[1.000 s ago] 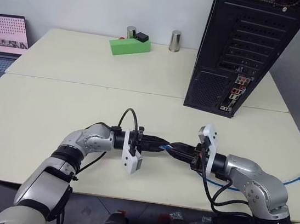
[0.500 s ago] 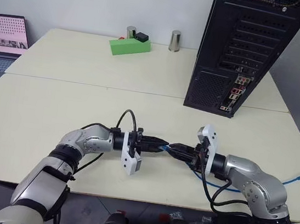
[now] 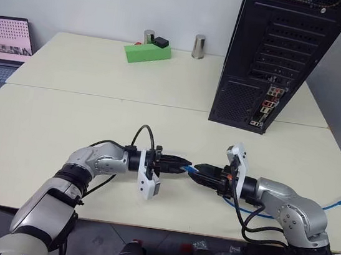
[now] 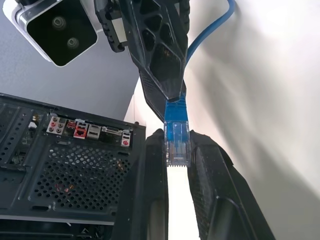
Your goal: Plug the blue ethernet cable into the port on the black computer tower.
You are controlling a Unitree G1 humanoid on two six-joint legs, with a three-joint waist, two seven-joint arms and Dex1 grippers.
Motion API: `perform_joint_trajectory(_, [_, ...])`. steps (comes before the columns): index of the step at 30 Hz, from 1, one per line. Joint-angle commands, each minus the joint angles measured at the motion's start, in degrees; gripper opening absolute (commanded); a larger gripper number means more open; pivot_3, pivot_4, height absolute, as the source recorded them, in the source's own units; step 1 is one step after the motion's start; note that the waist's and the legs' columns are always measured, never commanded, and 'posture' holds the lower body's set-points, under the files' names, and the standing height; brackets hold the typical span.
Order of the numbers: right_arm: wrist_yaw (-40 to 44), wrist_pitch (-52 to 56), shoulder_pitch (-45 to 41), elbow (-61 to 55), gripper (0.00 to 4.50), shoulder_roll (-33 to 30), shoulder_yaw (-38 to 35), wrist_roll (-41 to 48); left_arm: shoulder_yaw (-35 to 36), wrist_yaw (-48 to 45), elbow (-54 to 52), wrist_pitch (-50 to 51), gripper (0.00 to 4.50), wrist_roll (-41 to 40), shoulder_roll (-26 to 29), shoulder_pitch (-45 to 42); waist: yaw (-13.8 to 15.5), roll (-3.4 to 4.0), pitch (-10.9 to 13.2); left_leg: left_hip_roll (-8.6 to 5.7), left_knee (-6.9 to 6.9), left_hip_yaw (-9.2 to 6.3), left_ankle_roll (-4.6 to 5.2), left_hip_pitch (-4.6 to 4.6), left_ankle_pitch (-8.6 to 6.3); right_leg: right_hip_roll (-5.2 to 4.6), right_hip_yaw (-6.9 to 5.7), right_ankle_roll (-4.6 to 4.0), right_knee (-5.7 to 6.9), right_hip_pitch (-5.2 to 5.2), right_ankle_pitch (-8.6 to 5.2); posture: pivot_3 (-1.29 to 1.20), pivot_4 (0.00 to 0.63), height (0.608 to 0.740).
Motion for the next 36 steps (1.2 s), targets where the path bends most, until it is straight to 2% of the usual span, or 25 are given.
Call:
perform_joint_trajectory(1, [-0.09, -0.03, -1.24, -0.41, 2.09, 0.25, -0.64, 1.46, -0.39, 1.25, -1.77, 0.14, 0.3, -0.03, 0.47, -1.07, 0.0, 0.0, 0.0, 0.0, 0.0, 0.0, 0.0, 0.0, 0.0, 0.0, 0.0, 0.0, 0.0, 0.0, 0.0, 0.0, 0.15, 0.74])
perform_joint_trajectory(2, [-0.16, -0.03, -1.35, -0.3, 2.09, 0.35, -0.72, 1.5, -0.47, 1.32, -1.9, 0.15, 0.3, -0.01, 0.47, -1.0, -0.01, 0.0, 0.0, 0.0, 0.0, 0.0, 0.0, 0.0, 0.0, 0.0, 0.0, 0.0, 0.0, 0.0, 0.0, 0.0, 0.15, 0.74])
perform_joint_trajectory(5, [-0.18, -0.06, -1.49, -0.11, 1.62, 0.35, -0.74, 1.55, -0.65, 1.54, -2.03, 0.29, 0.3, 0.01, 0.46, -0.96, -0.01, 0.0, 0.0, 0.0, 0.0, 0.0, 0.0, 0.0, 0.0, 0.0, 0.0, 0.0, 0.0, 0.0, 0.0, 0.0, 0.15, 0.74])
perform_joint_trajectory(6, [-0.2, -0.08, -1.52, -0.07, 1.3, 0.34, -0.68, 1.51, -0.67, 1.64, -2.06, 0.37, 0.3, 0.03, 0.46, -0.95, 0.0, 0.0, 0.0, 0.0, 0.0, 0.0, 0.0, 0.0, 0.0, 0.0, 0.0, 0.0, 0.0, 0.0, 0.0, 0.0, 0.15, 0.74])
perform_joint_trajectory(13, [-0.27, -0.04, -1.66, 0.24, 0.01, 0.27, -0.41, 1.59, -0.91, 2.54, -2.67, 1.02, 0.3, 0.36, 0.38, -0.69, 0.0, 0.0, 0.0, 0.0, 0.0, 0.0, 0.0, 0.0, 0.0, 0.0, 0.0, 0.0, 0.0, 0.0, 0.0, 0.0, 0.15, 0.74])
perform_joint_trajectory(22, [0.56, 1.52, -2.69, 1.71, 0.0, -0.26, -1.38, 3.65, -1.81, 2.16, -1.88, 1.74, 0.3, -0.13, 0.44, -0.64, 0.01, 0.0, 0.0, 0.0, 0.0, 0.0, 0.0, 0.0, 0.0, 0.0, 0.0, 0.0, 0.0, 0.0, 0.0, 0.0, 0.15, 0.74])
perform_joint_trajectory(24, [1.07, 1.79, -2.94, 1.89, 0.0, -0.77, -1.44, 4.13, -2.58, 0.99, -1.08, 1.43, 1.0, -2.09, 0.78, -0.59, 0.01, 0.0, 0.0, 0.0, 0.0, 0.0, 0.0, 0.0, 0.0, 0.0, 0.0, 0.0, 0.0, 0.0, 0.0, 0.0, 0.15, 0.74])
perform_joint_trajectory(29, [2.14, 1.46, -2.67, 1.76, 0.0, -2.03, -1.53, 3.97, -5.17, -3.82, 0.06, 2.35, 1.96, -9.77, 1.65, -0.22, -0.02, 0.0, 0.0, 0.0, 0.0, 0.0, 0.0, 0.0, 0.0, 0.0, 0.0, 0.0, 0.0, 0.0, 0.0, 0.0, 0.15, 0.74])
perform_joint_trajectory(33, [1.73, 0.1, -1.27, 0.65, 0.0, -3.35, -2.9, 3.34, -6.72, -13.1, -0.78, 9.52, 2.72, -23.92, 1.54, 1.92, -0.02, 0.0, 0.0, 0.0, 0.0, 0.0, 0.0, 0.0, 0.0, 0.0, 0.0, 0.0, 0.01, 0.0, 0.0, 0.0, 0.15, 0.74])
perform_joint_trajectory(36, [-2.87, -3.35, 0.81, -1.97, 0.0, -3.78, -7.39, 0.9, -4.37, -25.24, -7.45, 26.27, 3.19, -40.25, 0.66, 5.93, -0.02, 0.0, 0.0, 0.01, -0.01, 0.0, 0.0, -0.01, 0.0, -0.01, 0.01, -0.01, 0.01, 0.0, 0.0, 0.0, 0.15, 0.74])
